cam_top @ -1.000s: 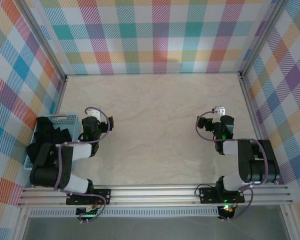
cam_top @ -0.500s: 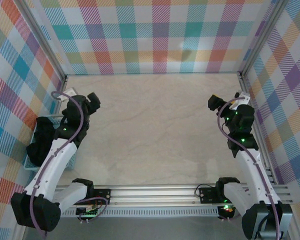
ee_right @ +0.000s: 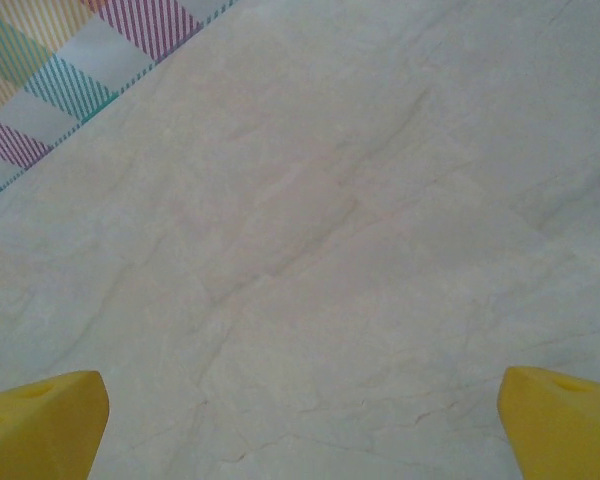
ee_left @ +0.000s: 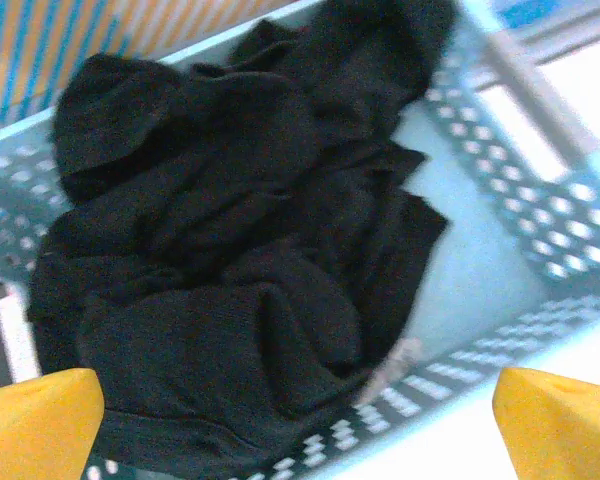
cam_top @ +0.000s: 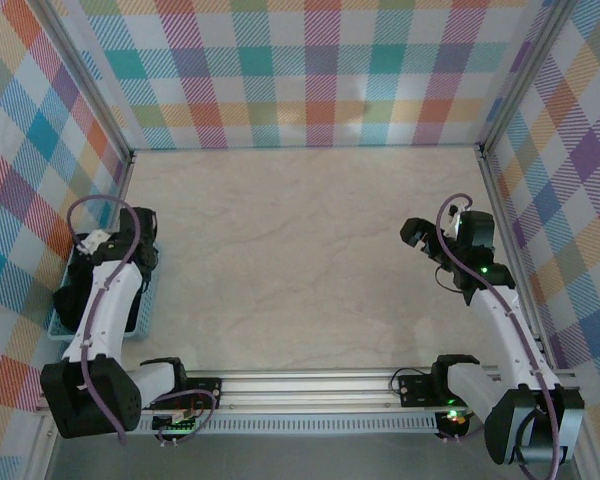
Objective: Fold the inside-out t-shirt
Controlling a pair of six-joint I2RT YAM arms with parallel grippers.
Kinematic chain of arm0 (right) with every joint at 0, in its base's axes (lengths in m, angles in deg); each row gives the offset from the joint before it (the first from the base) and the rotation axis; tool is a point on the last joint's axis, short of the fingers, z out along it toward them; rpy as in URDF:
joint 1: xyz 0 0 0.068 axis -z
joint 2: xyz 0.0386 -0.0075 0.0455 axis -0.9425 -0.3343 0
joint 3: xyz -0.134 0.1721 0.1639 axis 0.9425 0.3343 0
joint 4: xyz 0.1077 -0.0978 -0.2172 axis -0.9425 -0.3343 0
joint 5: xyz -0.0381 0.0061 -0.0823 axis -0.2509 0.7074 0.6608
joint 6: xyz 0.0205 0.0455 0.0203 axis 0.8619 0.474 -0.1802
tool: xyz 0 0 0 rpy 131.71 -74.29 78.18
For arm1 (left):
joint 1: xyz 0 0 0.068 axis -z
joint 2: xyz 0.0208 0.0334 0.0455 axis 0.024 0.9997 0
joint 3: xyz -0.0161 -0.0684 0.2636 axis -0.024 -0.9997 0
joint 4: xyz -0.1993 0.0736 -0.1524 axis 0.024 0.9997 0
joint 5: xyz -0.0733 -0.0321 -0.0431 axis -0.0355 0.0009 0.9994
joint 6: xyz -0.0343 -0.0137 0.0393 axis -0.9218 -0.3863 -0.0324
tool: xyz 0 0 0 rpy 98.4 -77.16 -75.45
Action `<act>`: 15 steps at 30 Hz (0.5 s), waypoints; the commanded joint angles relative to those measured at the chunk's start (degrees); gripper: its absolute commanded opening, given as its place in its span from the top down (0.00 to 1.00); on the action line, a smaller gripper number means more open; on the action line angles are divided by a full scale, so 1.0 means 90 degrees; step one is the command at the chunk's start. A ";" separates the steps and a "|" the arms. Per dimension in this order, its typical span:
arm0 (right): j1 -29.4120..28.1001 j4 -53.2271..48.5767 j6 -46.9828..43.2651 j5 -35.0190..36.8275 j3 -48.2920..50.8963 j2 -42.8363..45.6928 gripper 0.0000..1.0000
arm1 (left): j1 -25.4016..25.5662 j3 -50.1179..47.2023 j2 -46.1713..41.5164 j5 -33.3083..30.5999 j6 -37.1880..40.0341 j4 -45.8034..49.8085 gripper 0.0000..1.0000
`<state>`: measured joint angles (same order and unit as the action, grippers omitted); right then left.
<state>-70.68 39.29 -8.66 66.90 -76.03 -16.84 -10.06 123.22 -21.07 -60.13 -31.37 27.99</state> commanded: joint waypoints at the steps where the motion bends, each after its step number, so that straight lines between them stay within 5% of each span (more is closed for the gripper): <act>1: -0.0063 -0.0440 -0.0009 -0.0226 -0.0180 0.0146 0.00 | -0.0474 0.0004 0.0190 0.0192 -0.0373 0.0436 0.00; 9: -0.0129 -0.0604 -0.0040 -0.0139 -0.0169 0.0196 0.00 | -0.1632 -0.0344 0.0757 0.1071 -0.0121 -0.0120 0.00; 15: -0.0157 -0.0645 -0.0005 -0.0089 -0.0199 0.0179 0.00 | -0.1835 -0.0566 0.1111 0.1559 -0.0027 -0.0504 0.00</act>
<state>-71.68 34.44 -8.69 66.40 -76.09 -15.88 -25.63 119.17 -11.95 -49.73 -32.77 25.43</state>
